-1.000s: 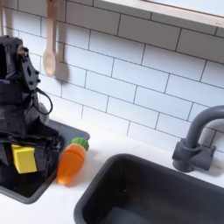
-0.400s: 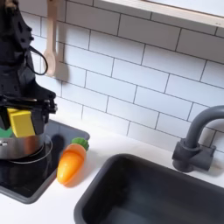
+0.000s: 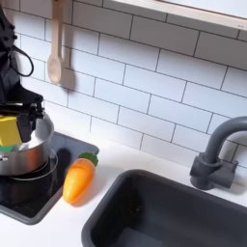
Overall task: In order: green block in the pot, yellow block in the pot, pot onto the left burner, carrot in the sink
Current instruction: 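Put the yellow block in the pot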
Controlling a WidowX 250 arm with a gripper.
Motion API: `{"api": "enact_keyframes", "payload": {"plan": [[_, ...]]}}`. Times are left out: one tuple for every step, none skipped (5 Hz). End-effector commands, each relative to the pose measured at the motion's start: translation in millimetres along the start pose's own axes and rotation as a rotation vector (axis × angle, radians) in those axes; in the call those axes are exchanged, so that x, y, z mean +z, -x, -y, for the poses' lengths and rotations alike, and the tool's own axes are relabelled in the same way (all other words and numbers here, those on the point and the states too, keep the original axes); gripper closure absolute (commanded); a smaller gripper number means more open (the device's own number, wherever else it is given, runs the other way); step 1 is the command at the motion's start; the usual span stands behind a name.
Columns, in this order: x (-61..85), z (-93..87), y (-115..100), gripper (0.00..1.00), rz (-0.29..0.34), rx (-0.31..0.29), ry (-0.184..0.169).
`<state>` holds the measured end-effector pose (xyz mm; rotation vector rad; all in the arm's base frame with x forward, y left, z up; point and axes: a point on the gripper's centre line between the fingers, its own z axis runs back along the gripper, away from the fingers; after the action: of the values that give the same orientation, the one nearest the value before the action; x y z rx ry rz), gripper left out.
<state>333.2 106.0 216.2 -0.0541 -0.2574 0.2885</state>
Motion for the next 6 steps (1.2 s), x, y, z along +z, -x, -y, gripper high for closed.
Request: {"api": "enact_keyframes", "payload": {"plan": [[-14.4,-14.2,-4,1.0,-0.043,0.032,-0.004],[-19.4,-17.6,-5,1.0,-0.054,0.034,-0.01],[-20.8,-19.0,-9,1.0,-0.053,0.035,-0.011],[-21.8,-20.0,-13,1.0,-0.059,0.038,-0.011],[-21.6,-22.6,-17,1.0,-0.057,0.045,-0.017],[-25.1,-18.2,-20,1.0,-0.058,0.035,-0.018]]}}
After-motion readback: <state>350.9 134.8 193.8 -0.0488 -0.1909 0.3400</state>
